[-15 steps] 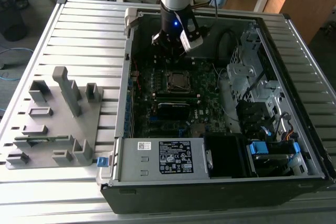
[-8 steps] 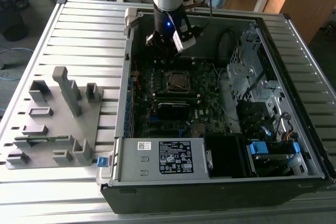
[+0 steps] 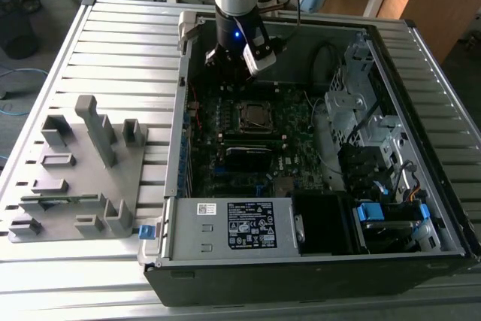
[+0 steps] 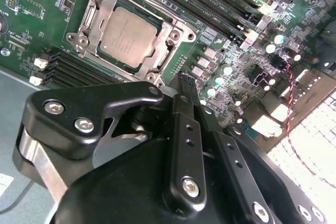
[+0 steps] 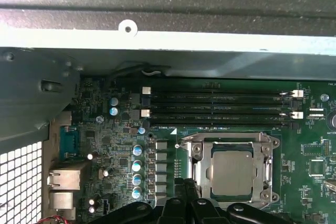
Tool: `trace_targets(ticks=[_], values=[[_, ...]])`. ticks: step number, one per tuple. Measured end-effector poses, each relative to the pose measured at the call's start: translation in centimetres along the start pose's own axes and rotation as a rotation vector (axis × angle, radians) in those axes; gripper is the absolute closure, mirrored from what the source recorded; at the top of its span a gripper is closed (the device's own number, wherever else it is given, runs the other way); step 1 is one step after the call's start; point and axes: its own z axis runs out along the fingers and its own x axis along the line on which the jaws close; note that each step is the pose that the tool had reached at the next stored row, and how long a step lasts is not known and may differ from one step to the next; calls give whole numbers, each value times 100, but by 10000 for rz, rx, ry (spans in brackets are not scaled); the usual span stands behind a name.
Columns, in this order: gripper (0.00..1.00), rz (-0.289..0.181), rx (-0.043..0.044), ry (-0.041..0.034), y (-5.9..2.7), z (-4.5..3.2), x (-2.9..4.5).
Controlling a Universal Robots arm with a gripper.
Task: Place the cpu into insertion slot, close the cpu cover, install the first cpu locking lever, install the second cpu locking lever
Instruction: 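Install the first cpu locking lever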
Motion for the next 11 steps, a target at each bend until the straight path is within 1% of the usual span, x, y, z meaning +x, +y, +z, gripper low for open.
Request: trace_targets(ticks=[7, 11], values=[[90, 1, 0, 0, 0, 0, 4], [90, 0, 2, 1, -1, -1, 38]])
